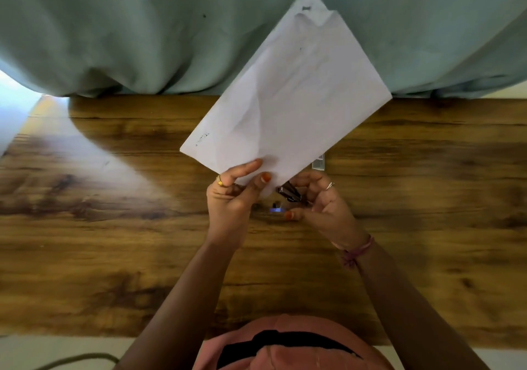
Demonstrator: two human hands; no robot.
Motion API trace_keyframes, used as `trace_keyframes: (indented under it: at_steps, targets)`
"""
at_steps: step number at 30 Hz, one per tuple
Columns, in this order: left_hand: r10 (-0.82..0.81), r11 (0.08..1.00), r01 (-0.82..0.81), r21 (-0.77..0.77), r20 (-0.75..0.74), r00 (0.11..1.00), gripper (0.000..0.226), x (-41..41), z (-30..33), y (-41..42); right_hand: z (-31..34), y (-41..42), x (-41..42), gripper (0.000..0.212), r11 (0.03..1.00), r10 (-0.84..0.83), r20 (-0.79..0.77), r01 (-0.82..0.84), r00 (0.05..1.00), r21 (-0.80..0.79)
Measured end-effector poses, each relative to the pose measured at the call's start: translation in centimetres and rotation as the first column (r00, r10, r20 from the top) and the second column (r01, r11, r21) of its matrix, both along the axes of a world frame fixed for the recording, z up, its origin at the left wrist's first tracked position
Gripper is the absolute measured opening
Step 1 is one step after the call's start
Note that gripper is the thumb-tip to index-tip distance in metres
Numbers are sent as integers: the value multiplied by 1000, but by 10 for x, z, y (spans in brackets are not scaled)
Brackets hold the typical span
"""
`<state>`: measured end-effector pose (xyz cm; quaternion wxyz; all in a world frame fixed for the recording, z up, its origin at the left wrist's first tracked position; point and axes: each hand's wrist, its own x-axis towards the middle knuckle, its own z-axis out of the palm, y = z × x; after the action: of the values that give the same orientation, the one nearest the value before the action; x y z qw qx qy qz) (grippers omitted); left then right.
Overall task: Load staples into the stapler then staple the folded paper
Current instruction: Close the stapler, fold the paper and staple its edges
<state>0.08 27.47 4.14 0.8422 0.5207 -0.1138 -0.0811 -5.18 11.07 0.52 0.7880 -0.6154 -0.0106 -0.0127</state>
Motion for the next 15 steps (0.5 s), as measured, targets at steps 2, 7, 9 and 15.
trace_keyframes:
  at_steps: [2, 7, 9, 15]
  targets:
    - [18, 1000, -20, -21, -64, 998, 30, 2, -1, -1, 2, 2, 0, 52, 996, -45, 32, 47, 998, -72]
    - [5, 999, -10, -45, -116, 993, 33, 11, -6, 0, 0, 3, 2, 36, 962, -76, 103, 101, 992, -255]
    - [-6, 999, -1, -51, -138, 990, 35, 13, -7, 0, -1, 3, 3, 36, 966, -77, 90, 96, 993, -239]
    - [-99, 995, 91, -50, -179, 979, 36, 12, -13, -3, -7, 3, 1, 39, 986, -57, -63, 47, 996, -159]
